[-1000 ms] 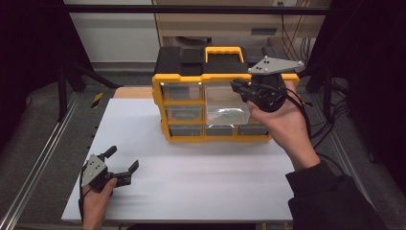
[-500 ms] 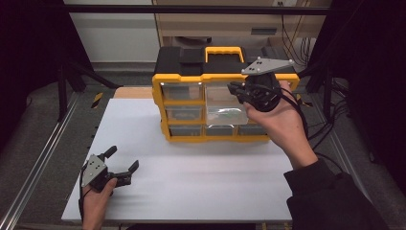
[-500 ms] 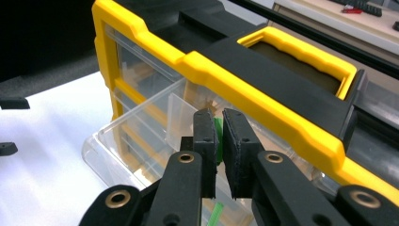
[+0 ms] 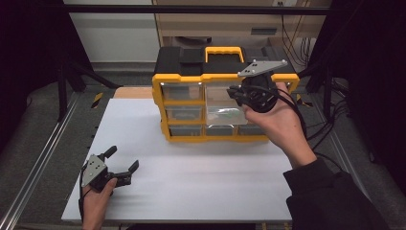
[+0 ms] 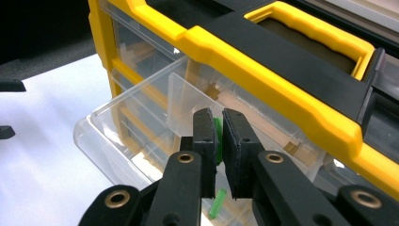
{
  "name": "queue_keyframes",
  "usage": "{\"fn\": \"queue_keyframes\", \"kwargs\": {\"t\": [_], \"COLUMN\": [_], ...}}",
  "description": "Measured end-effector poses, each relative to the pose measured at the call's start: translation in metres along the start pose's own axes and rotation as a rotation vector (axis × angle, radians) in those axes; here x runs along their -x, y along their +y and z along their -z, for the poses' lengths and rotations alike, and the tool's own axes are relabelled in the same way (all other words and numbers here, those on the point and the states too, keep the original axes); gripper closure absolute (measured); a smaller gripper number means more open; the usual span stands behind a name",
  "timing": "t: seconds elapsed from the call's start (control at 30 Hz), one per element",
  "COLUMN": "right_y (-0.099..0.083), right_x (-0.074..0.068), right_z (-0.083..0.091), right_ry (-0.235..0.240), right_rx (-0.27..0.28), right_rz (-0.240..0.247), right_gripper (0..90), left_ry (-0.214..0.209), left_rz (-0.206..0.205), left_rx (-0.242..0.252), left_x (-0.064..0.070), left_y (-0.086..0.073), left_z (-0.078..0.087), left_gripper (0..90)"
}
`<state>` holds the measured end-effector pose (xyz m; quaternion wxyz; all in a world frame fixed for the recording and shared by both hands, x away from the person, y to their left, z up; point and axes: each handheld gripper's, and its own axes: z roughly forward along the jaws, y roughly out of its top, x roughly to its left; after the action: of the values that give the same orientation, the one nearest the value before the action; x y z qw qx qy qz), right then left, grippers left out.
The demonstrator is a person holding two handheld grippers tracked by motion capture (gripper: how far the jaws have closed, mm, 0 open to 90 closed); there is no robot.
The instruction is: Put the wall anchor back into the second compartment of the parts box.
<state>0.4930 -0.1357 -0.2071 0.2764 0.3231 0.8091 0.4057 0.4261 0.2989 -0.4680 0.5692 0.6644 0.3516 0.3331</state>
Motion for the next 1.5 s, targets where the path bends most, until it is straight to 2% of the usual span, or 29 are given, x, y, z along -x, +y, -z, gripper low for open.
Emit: {"fn": "queue_keyframes", "kwargs": {"t": [0.27, 0.37, 0.47, 0.87, 1.23, 1.5], "right_y": [-0.002, -0.002, -0.002, -0.006, -0.014, -0.022], "right_x": [0.001, 0.001, 0.003, 0.006, 0.008, 0.011], "right_z": [-0.003, -0.004, -0.001, 0.018, 0.026, 0.033], "right_ry": [0.005, 0.008, 0.003, -0.014, -0.033, -0.064], "right_rx": [-0.034, -0.035, -0.008, 0.119, 0.174, 0.235], "right_rz": [-0.005, -0.008, -0.032, -0.073, -0.12, -0.147], "right_gripper": [83.6, 79.8, 75.9, 64.9, 52.0, 36.8], "left_ry": [-0.002, -0.001, -0.001, 0.0, 0.001, 0.001], "left_rz": [-0.005, -0.001, -0.001, -0.002, -0.001, -0.001], "left_rx": [-0.003, 0.001, 0.002, 0.001, 0.003, 0.003], "left_x": [0.0, 0.0, 0.0, 0.0, 0.0, 0.0], "left_y": [0.0, 0.0, 0.0, 0.0, 0.0, 0.0], "left_z": [0.0, 0.0, 0.0, 0.0, 0.0, 0.0], "left_gripper": [1.1, 1.1, 1.1, 1.1, 1.1, 1.1]}}
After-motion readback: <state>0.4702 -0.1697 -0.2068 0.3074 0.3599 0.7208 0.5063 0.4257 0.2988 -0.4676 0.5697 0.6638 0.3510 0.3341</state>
